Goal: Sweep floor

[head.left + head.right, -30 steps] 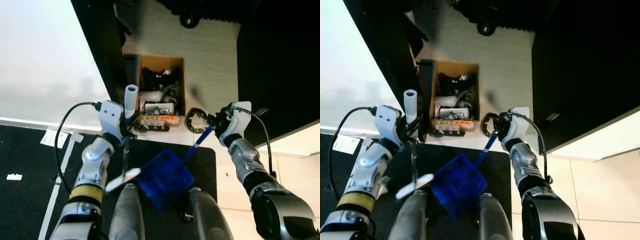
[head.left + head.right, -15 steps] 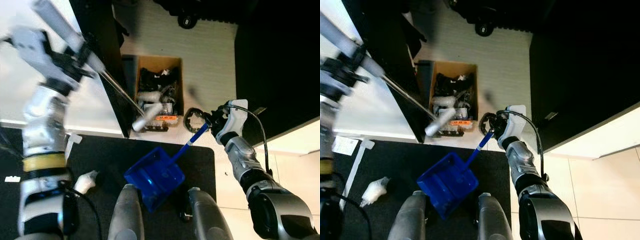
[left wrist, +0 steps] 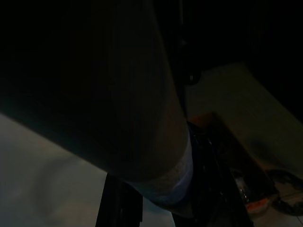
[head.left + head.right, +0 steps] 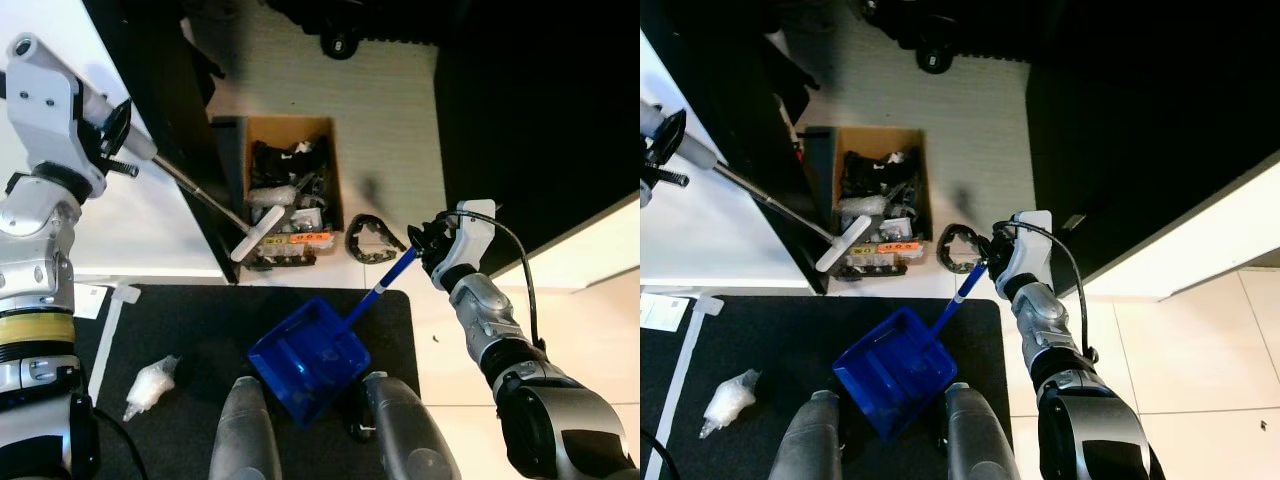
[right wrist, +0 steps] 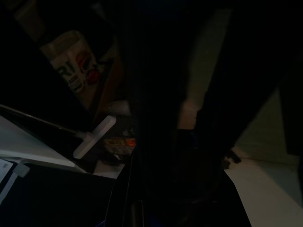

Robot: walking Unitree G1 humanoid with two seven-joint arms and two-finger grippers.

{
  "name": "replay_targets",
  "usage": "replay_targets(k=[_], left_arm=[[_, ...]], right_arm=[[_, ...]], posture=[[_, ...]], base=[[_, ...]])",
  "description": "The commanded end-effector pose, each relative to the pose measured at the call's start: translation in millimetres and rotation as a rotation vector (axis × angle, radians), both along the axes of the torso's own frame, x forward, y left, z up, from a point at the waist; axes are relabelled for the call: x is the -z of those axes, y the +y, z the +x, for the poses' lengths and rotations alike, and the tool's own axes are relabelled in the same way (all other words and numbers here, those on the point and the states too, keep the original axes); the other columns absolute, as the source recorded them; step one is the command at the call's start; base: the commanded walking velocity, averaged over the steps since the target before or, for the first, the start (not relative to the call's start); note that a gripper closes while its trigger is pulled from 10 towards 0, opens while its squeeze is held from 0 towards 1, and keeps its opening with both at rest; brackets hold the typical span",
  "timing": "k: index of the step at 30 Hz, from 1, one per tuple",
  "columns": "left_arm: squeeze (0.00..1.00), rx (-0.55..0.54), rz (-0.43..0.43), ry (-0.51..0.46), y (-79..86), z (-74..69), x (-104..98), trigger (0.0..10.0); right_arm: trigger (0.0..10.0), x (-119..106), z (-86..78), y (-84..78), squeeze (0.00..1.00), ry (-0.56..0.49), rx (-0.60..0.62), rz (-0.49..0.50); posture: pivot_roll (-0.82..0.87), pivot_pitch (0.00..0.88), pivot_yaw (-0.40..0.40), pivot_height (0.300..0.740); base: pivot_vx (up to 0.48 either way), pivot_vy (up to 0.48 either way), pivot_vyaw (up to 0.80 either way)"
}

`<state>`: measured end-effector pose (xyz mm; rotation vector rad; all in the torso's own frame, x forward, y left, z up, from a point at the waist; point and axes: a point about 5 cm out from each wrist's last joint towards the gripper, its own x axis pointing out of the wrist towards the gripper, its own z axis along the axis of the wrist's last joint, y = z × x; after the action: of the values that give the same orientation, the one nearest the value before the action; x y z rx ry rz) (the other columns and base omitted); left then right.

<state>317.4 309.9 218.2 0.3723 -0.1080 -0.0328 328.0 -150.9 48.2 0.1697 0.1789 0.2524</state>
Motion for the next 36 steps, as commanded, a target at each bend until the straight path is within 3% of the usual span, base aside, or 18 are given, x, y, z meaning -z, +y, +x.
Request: replay_targets(k=[1,4,8,10,11,19,21,22,28,36], left_arm=[[0.00,-0.167,0.269,0.072,32.3,-14.0,-6.5,10.0],[0.00,-0.114,0.267,0.153,31.0,-15.5,-0.2,10.0],[0.00,0.069,0.259,0.422,24.6,-27.9,16.2,10.0],[0.00,0.069,0.259,0.422,24.6,-27.9,16.2,10.0],[0.00,0.085,0.304,0.488,26.7,-32.9,16.3,10.0],[0.00,0.077,0.331,0.526,29.8,-35.6,2.8,10.0],[0.00,0.093,0.324,0.552,28.3,-37.3,2.1,10.0],[0.00,0.126,0.315,0.608,25.1,-41.8,1.8,10.0],[0.00,0.154,0.321,0.686,22.3,-49.0,0.8,10.0],[0.00,-0.085,0.382,0.604,49.7,-42.2,-2.9,10.0]], right_arm=[[10.0,3.4,-2.5,-6.5,0.00,0.016,0.022,0.013],[10.0,3.5,-2.6,-7.2,0.00,0.017,0.021,0.012],[10.0,4.1,-3.1,-7.8,0.00,0.020,0.018,0.009],[10.0,4.1,-3.1,-7.8,0.00,0.020,0.018,0.009],[10.0,4.0,-2.9,-7.5,0.00,0.020,0.018,0.009],[10.0,3.0,-1.8,-4.6,0.00,0.018,0.013,0.013],[10.0,3.0,-1.7,-4.3,0.00,0.018,0.013,0.014],[10.0,2.9,-1.7,-4.2,0.00,0.018,0.012,0.015],[10.0,2.8,-1.7,-4.6,0.00,0.017,0.014,0.015],[10.0,3.2,-2.1,-3.9,0.00,0.017,0.013,0.018]], posture=[[0.04,0.141,-0.078,0.740],[0.04,0.142,-0.081,0.740],[0.04,0.141,-0.084,0.740],[0.04,0.141,-0.084,0.740],[0.05,0.140,-0.085,0.740],[0.05,0.138,-0.086,0.740],[0.05,0.137,-0.085,0.740],[0.05,0.137,-0.085,0.740],[0.05,0.137,-0.084,0.740],[0.05,0.142,-0.083,0.740]], base=[[0.000,0.000,0.00],[0.000,0.000,0.00],[0.000,0.000,0.00],[0.000,0.000,0.00],[0.000,0.000,0.00],[0.000,0.000,0.00],[0.000,0.000,0.00],[0.000,0.000,0.00],[0.000,0.000,0.00],[0.000,0.000,0.00]])
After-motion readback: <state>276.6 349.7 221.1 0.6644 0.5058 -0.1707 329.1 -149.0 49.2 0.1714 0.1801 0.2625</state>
